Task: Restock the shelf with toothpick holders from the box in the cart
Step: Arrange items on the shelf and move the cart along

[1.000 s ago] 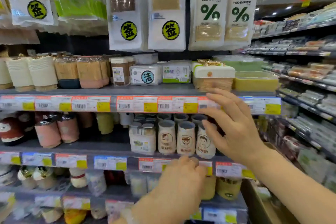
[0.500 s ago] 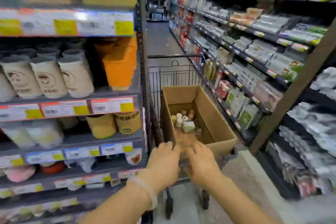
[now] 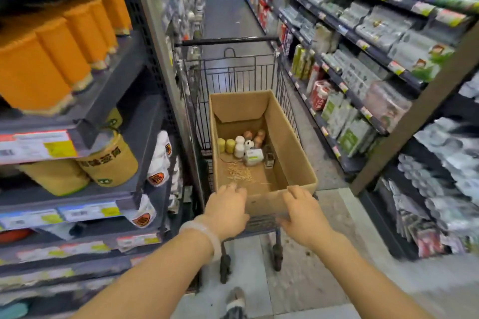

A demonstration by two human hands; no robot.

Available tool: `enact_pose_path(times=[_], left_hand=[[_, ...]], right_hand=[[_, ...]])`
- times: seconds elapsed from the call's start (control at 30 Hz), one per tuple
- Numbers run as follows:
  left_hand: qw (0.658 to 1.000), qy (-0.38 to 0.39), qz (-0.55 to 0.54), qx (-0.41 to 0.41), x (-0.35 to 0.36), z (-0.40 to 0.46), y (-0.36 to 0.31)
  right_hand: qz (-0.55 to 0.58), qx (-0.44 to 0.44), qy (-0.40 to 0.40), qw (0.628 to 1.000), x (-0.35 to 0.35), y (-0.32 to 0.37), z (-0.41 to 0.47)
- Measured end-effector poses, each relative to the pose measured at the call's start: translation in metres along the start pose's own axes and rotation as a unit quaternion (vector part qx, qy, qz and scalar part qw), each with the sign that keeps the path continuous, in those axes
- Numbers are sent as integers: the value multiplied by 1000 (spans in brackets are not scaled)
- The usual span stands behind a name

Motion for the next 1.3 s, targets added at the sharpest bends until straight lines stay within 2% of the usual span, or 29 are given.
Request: enact_pose_path(times=[0.13, 0.3, 0.43, 0.9, 1.03, 1.17, 1.3], left_hand=[[1000, 7, 0, -5, -9, 57, 9], [998, 55, -12, -26, -6, 139, 26], [994, 89, -34, -50, 3, 193, 46], [966, 196, -96, -136, 97, 312, 111], [930, 236, -195, -203, 149, 348, 123], [870, 165, -328, -329, 179, 381, 145], [792, 102, -443, -408, 206, 415, 160]], right_hand=[[14, -4, 18, 1000, 4, -17, 48], [22, 22, 40, 999, 14, -49, 127], [36, 34, 88, 995, 37, -70, 188], [65, 55, 260, 962, 159, -101, 316], [81, 82, 259, 959, 198, -113, 354], [93, 123, 205, 967, 223, -131, 397], [31, 83, 158, 983, 234, -135, 438]])
Point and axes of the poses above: each hand's wrist, its own z-axis towards the middle knuckle, its own x-axis out of the palm, y = z × x, the point moved 10 cm from there along z, towards the middle knuckle, and after that the axes turned 1 degree about -x, right-handed, at the moved point
